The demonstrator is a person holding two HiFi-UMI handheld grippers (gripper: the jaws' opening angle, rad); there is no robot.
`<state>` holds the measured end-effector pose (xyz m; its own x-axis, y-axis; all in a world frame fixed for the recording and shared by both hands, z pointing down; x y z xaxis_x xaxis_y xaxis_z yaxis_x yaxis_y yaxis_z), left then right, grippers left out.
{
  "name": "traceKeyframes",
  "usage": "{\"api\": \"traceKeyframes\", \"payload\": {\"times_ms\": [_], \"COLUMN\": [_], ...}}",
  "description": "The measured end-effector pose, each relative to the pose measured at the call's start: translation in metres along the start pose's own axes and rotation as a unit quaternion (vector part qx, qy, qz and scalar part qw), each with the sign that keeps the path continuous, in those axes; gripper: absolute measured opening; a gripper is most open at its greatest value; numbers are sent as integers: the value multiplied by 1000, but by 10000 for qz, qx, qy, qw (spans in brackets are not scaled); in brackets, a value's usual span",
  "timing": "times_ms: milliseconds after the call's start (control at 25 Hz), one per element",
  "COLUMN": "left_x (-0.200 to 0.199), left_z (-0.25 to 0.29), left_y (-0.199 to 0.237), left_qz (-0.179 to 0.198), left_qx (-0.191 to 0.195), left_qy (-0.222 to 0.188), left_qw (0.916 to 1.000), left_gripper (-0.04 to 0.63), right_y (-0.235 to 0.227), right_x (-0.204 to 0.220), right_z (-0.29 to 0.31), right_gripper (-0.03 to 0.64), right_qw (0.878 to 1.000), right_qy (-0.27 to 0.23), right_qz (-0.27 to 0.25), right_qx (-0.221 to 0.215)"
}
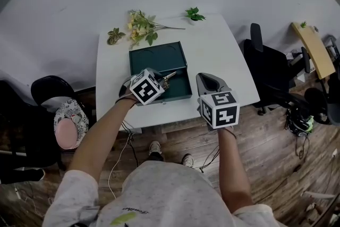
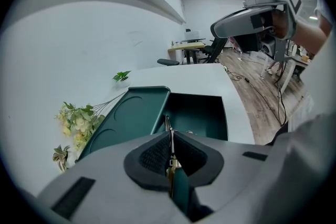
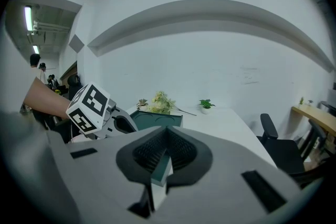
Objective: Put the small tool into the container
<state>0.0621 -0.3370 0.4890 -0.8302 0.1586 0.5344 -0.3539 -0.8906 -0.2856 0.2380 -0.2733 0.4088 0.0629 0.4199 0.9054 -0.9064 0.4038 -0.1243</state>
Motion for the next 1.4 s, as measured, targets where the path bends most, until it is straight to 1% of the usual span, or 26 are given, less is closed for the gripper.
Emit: {"api": "traceKeyframes", "payload": {"times_ms": [480,920,1080,1400], "left_x": [1,3,3,5], "left_z": [4,11,13,13], "left_y": [-16,-31,-36,-36], "left_qz": [-189,-259,-210,-289], "left_qx": [55,134,129,69], "left_qy": [-8,3,36,-39], "left_qw": [9998,9996,9997,9995], "left_gripper": [44,63,64,66], "right_y": [-2,-6,-7,-5], "right_x": [9,19,21,22], "right_z": [-11,-23,-24,-23], "right_gripper": [5,5,5,5], "right_qw": [9999,9997,9997,9997], "right_qy": [125,223,238,228], "right_qz": [-54,-95,-88,-78], "right_qx": [-32,-21,-21,-65]}}
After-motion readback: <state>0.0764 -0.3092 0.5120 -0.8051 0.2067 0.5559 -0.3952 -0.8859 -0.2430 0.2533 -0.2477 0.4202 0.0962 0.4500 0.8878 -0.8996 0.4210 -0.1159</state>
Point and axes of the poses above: the fingertips, and each gripper's own axes: z forward along the fingers, y to its left, x out of its underside, the point moved 7 cm from there along -z, backward along the fingers, and after that the axes turned 6 degrees about z, right-handed, at the moved point
